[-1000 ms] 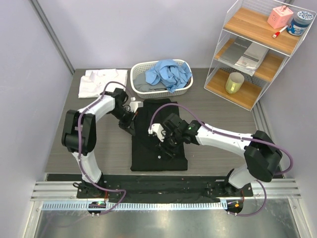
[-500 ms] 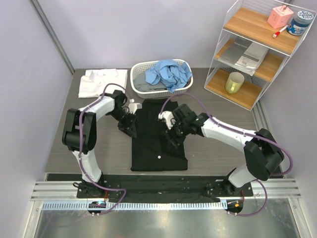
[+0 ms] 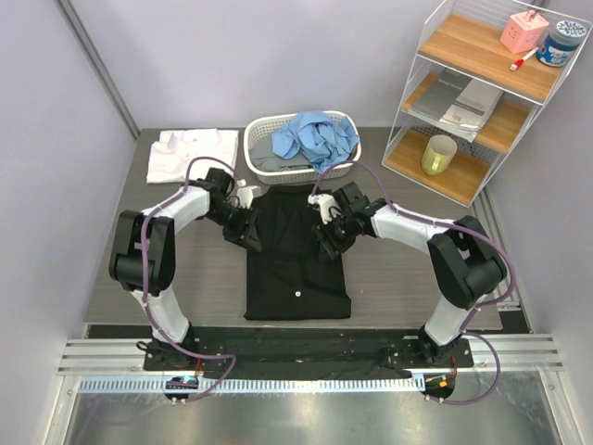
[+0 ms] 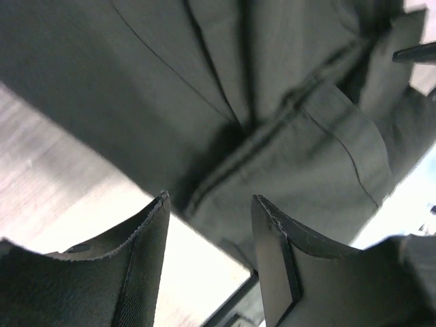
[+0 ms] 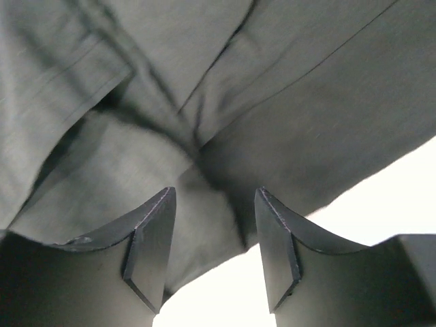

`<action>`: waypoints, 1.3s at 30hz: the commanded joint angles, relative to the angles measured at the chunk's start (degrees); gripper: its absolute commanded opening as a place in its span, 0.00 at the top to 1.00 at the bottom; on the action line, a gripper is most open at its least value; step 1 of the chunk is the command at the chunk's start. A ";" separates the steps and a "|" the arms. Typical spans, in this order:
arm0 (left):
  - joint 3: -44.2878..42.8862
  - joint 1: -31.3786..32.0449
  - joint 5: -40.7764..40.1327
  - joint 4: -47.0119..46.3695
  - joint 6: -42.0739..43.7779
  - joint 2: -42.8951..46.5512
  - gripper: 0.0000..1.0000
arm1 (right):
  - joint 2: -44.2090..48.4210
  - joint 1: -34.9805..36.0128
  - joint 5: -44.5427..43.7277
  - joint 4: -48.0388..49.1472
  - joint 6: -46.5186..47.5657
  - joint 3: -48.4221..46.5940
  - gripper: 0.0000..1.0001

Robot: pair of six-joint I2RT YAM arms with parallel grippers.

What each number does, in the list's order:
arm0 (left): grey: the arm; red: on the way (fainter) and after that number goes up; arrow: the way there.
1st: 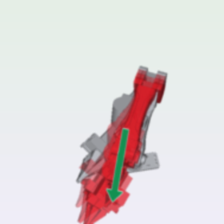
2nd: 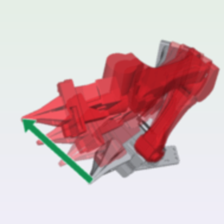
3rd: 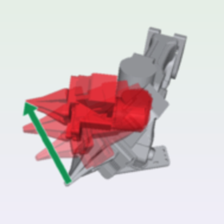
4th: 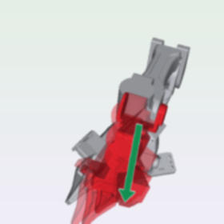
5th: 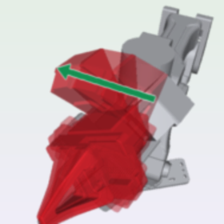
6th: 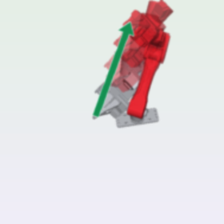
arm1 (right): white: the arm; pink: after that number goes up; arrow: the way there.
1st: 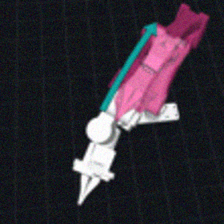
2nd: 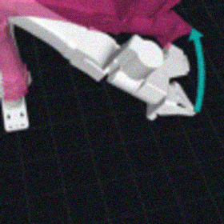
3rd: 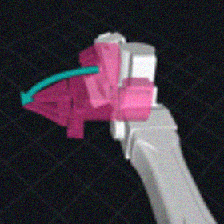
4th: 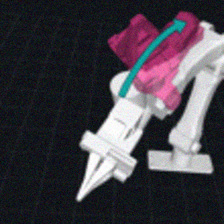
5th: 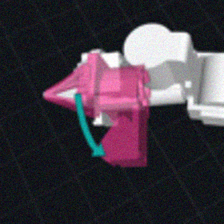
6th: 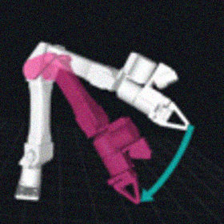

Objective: Fold and stack the long sleeve shirts
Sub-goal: Fold the shirt

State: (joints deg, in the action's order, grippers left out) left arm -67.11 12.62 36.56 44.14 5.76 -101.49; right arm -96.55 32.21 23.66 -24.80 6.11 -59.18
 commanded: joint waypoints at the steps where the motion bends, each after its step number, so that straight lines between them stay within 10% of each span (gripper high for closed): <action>1: -2.66 0.21 0.89 -6.08 -3.74 -5.72 0.49 | -4.68 0.14 -4.75 6.07 -0.31 -2.79 0.46; 10: -11.10 -0.49 -0.97 -4.77 -3.30 -14.53 0.57 | -11.12 -3.28 -8.29 7.05 2.06 -8.05 0.48; 19: -5.58 -0.23 13.17 -2.21 0.76 8.12 0.40 | 9.61 -3.47 10.51 -0.61 -3.11 -4.99 0.43; 28: 11.37 10.40 21.27 -29.79 -28.33 10.62 0.46 | 16.14 -0.92 31.35 27.48 -36.82 14.60 0.59; 39: 13.15 11.64 18.82 -35.26 -30.54 -3.44 0.55 | 3.83 3.21 32.15 37.44 -43.89 21.73 0.67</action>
State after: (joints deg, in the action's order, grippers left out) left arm -54.48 24.67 55.09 13.23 -22.87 -103.11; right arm -90.63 35.40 52.88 5.28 -31.97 -40.77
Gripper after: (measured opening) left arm 0.458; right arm 0.339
